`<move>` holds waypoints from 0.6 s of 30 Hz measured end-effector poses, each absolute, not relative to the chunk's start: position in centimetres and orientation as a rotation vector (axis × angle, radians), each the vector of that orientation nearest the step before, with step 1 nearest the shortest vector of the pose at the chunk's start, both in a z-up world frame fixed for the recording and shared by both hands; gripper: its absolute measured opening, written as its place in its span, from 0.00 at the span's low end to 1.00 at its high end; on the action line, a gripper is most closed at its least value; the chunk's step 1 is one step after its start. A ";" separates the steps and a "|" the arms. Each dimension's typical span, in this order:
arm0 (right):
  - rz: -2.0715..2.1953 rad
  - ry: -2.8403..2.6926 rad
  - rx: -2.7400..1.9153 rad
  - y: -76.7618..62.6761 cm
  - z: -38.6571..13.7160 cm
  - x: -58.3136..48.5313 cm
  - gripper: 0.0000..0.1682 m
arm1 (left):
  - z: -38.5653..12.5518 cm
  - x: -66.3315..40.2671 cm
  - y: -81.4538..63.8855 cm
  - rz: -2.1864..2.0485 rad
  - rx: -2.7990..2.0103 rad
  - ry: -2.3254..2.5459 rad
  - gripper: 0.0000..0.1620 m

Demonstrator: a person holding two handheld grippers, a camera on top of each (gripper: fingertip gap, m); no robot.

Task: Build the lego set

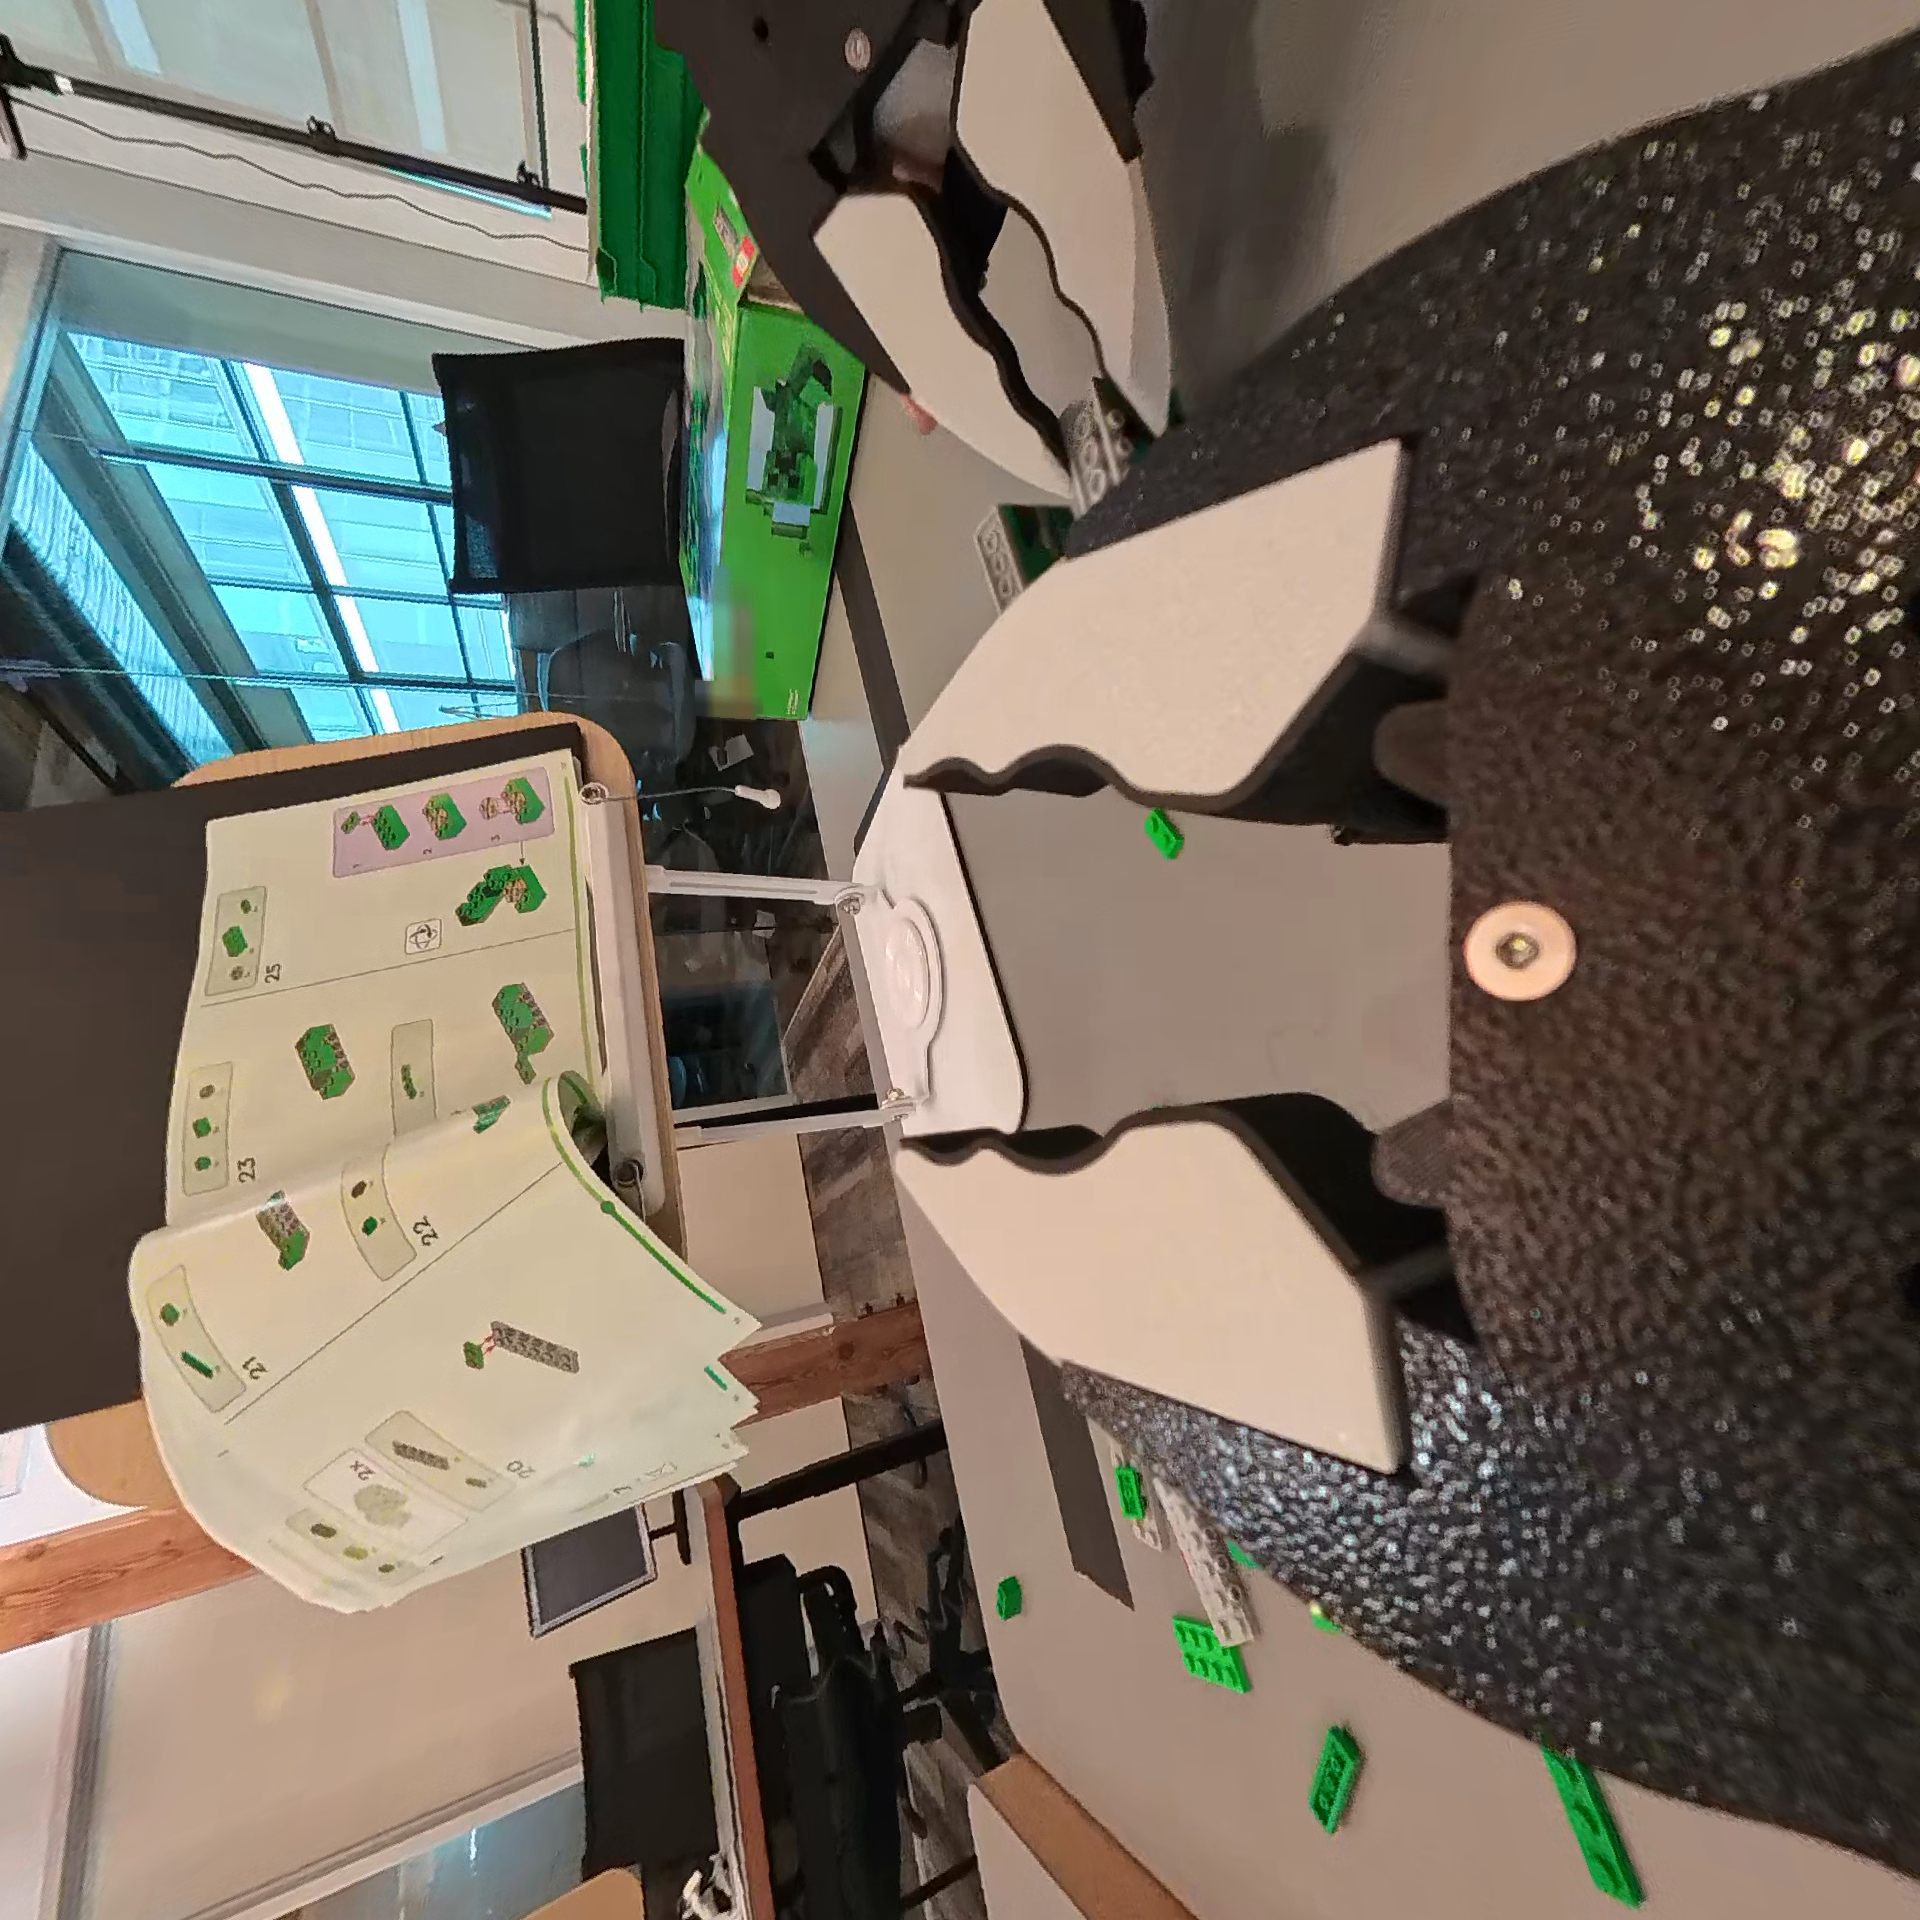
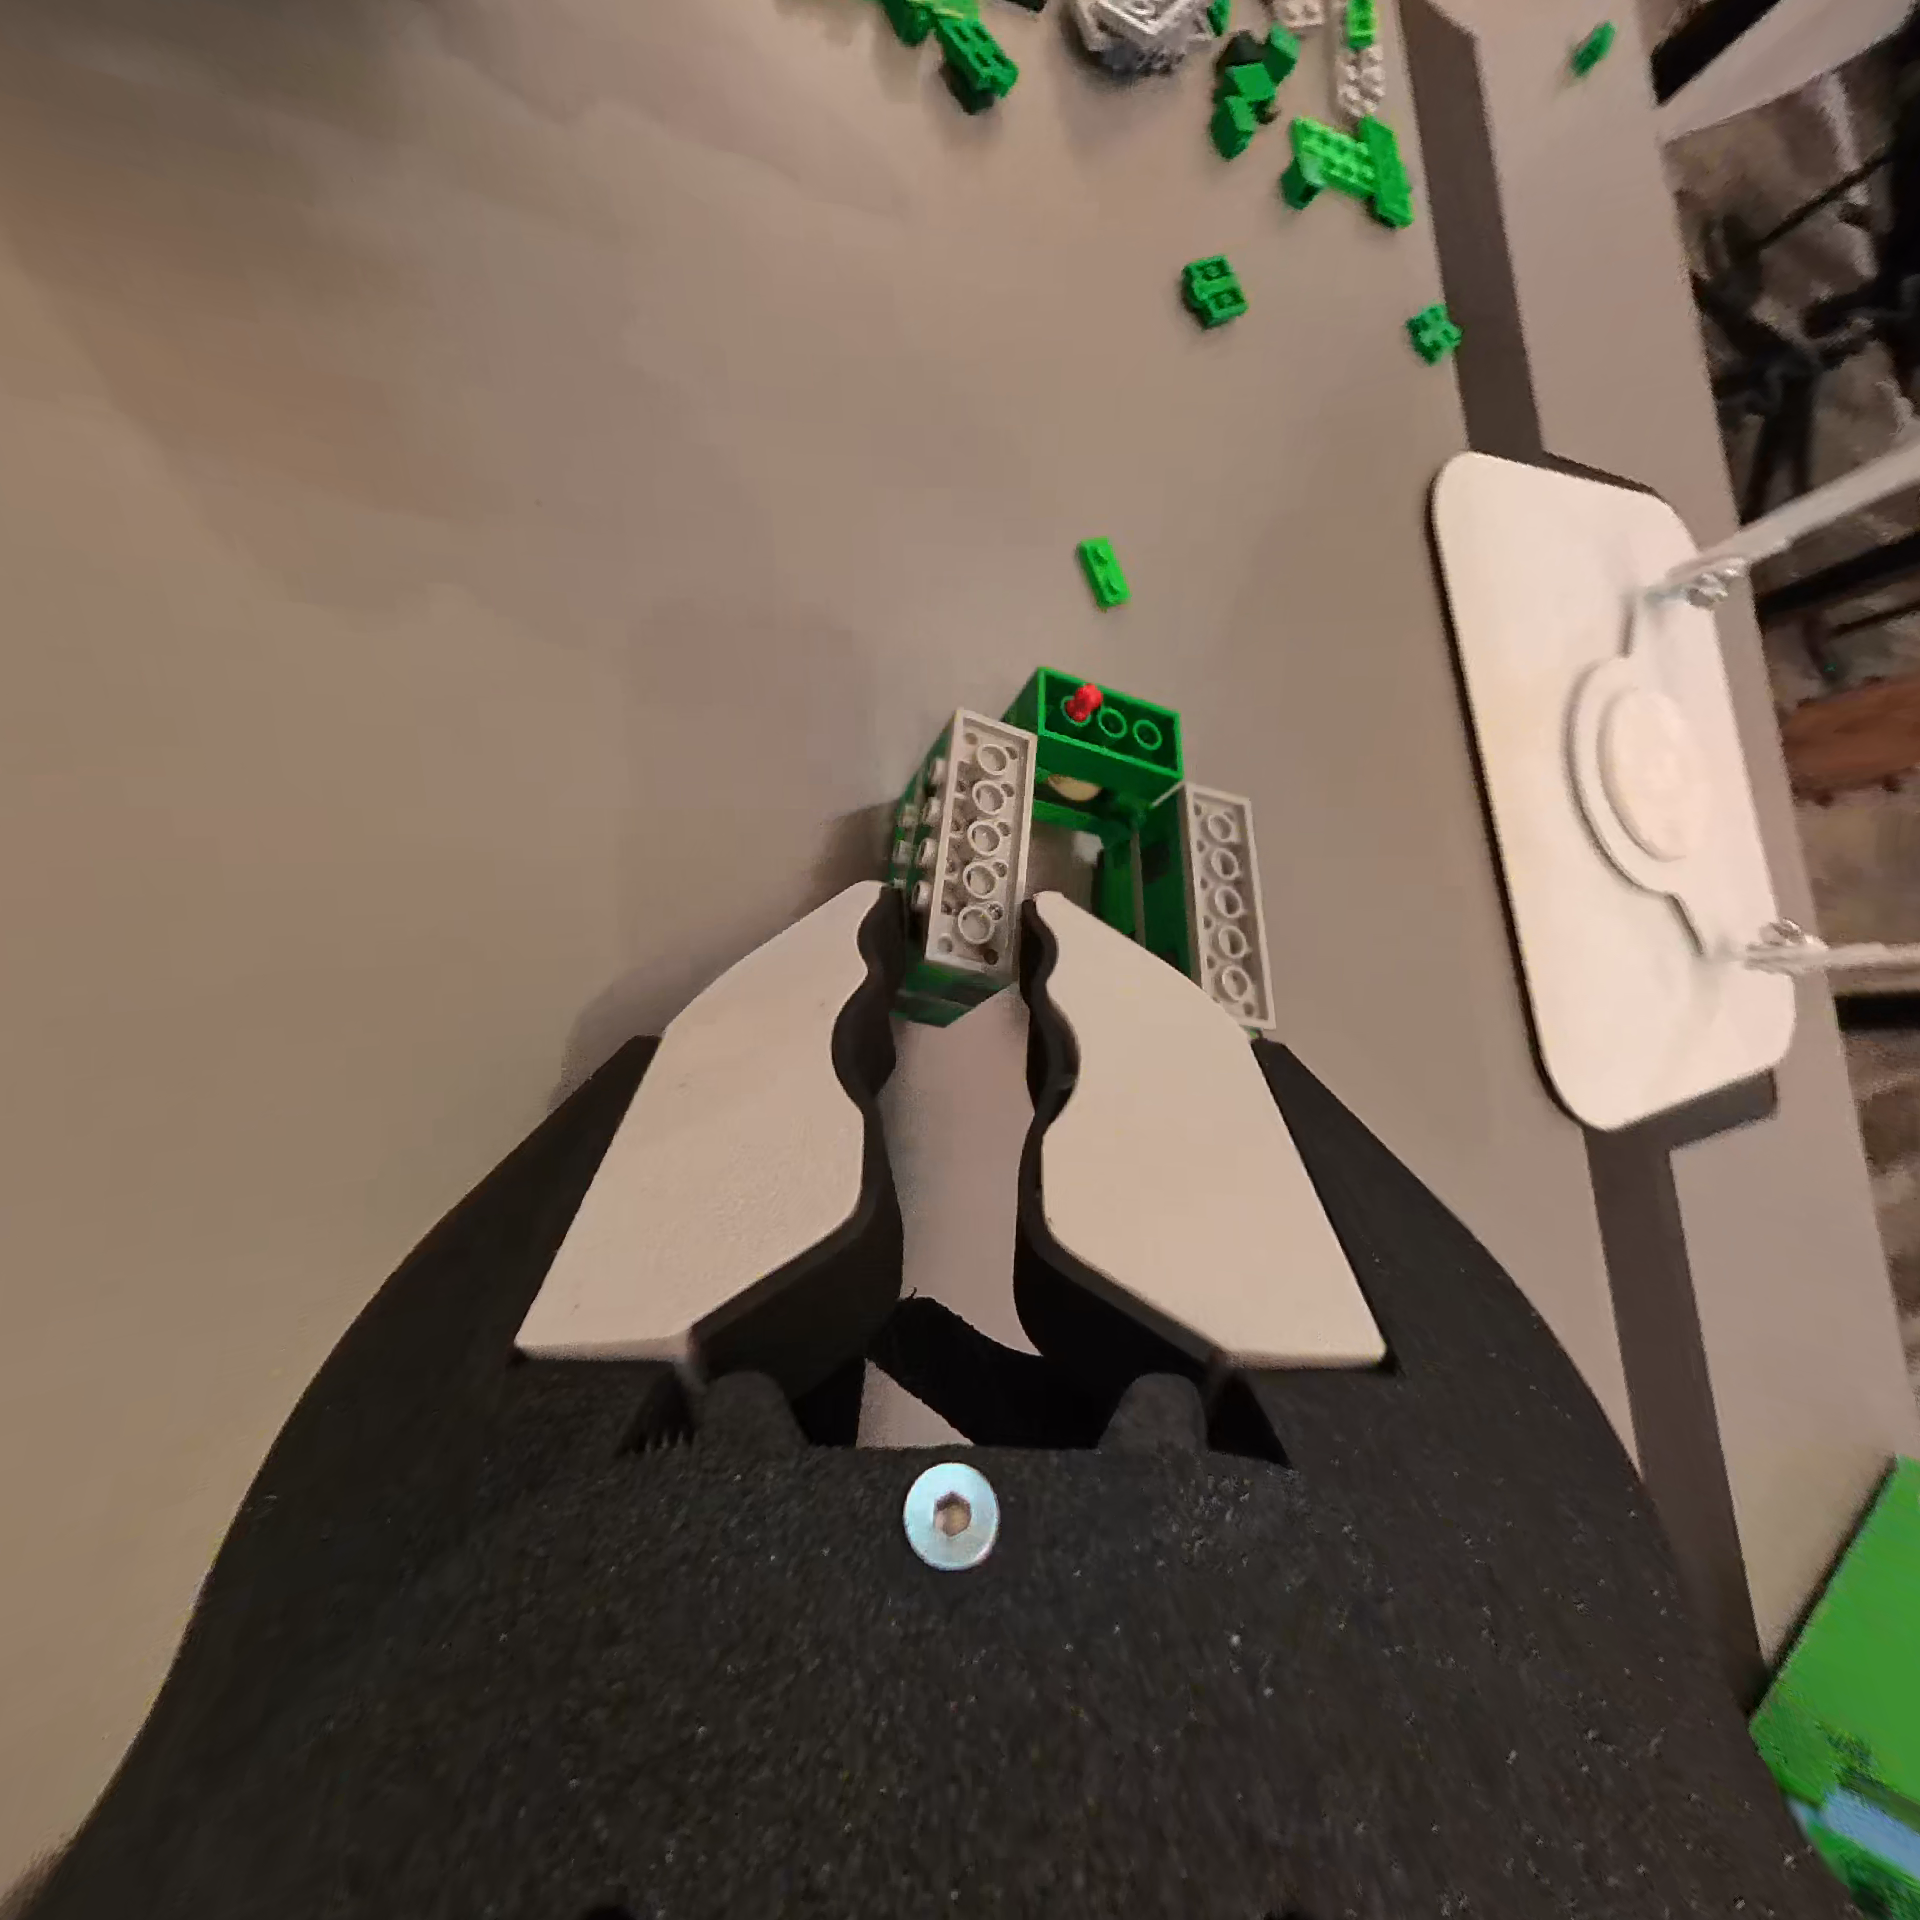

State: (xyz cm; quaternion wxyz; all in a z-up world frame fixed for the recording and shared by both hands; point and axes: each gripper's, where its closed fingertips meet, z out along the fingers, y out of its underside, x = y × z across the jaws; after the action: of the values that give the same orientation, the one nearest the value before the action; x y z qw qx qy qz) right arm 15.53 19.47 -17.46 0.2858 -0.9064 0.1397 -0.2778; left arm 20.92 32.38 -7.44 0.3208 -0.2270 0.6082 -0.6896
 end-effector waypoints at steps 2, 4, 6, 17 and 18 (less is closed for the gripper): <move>-0.784 0.422 -2.375 18.6 -17.2 15.8 0.12 | -7.6 21.0 32.3 -1.812 -0.603 1.605 0.38; -0.831 0.488 -2.329 17.4 -16.9 16.3 0.12 | -7.7 21.0 32.1 -1.812 -0.600 1.614 0.38; -0.944 0.570 -2.286 15.6 -16.5 17.3 0.12 | -7.8 21.0 32.0 -1.810 -0.598 1.618 0.38; -1.192 1.223 -1.993 4.9 -16.4 21.4 0.11 | -8.3 21.1 31.4 -1.809 -0.595 1.656 0.38; -1.189 1.254 -1.978 4.5 -16.5 21.6 0.11 | -8.3 21.1 31.4 -1.808 -0.594 1.659 0.38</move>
State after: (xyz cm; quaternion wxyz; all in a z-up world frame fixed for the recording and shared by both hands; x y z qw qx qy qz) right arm 21.60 4.49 -16.47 0.2546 -0.7284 0.4616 -0.4377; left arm 21.12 31.36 -8.32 0.3038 -0.2241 0.6260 -0.6823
